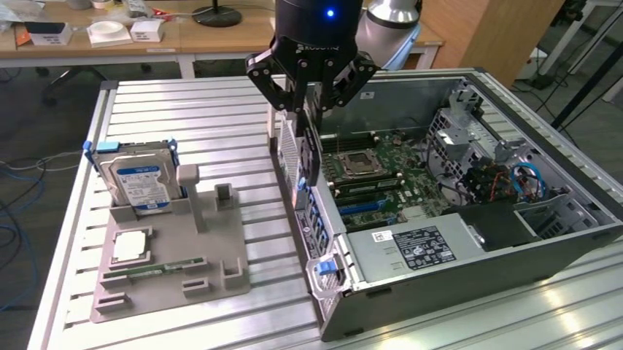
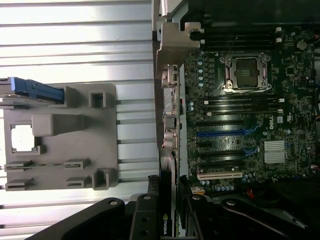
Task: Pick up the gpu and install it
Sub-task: 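Pick up the gpu and move the gpu toward the slot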
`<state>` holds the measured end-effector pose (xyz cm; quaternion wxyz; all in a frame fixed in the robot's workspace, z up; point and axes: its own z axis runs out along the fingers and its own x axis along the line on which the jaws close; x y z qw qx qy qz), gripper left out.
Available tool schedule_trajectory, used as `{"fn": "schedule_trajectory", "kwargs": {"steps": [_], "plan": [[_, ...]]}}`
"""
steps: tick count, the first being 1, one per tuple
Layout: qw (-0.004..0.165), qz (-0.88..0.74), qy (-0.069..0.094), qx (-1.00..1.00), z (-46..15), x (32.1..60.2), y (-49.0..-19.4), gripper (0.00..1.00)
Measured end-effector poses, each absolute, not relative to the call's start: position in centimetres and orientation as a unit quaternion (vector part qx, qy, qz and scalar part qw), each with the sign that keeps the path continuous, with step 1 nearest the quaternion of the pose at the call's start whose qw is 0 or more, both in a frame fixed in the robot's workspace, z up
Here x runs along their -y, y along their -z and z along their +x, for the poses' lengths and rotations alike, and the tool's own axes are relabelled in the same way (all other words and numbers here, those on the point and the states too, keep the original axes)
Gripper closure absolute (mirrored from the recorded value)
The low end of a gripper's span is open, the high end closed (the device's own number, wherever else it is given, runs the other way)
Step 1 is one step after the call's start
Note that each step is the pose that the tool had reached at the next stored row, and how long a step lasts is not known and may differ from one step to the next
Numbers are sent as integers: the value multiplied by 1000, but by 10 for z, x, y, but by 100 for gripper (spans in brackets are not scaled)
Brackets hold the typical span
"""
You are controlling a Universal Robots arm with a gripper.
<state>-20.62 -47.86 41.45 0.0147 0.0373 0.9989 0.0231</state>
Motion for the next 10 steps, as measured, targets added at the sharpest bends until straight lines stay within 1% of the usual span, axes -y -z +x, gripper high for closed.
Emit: {"fn": "schedule_trajectory", "kwargs": {"steps": [10], "plan": [[15, 37, -23, -999, -204, 479, -415, 74]]}}
